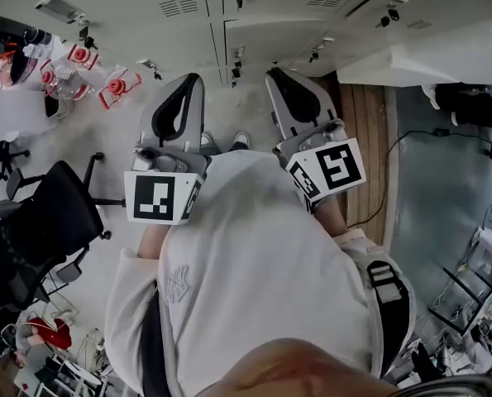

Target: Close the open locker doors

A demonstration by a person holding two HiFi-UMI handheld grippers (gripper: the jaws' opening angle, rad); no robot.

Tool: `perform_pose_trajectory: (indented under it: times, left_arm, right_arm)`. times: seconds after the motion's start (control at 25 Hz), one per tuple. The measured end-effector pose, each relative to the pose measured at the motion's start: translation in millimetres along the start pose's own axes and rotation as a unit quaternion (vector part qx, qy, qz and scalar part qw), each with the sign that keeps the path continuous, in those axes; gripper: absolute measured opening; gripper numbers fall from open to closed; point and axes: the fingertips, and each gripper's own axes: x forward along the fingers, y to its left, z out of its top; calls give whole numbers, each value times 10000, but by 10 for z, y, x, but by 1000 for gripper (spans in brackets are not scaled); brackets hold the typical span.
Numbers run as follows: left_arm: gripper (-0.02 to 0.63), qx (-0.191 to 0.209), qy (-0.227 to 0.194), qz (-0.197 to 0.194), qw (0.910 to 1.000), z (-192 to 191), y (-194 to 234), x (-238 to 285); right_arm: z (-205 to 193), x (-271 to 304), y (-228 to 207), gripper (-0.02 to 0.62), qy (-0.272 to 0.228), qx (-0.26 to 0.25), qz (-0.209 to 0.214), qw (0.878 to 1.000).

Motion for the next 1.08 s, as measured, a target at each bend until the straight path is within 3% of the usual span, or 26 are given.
perform_pose_trajectory:
  times: [1.08]
  left_arm:
    - [2,55,-66,-196,9998,77,-142,244]
  right_arm:
    - [60,-11,-219,29,9,-124,-113,9999]
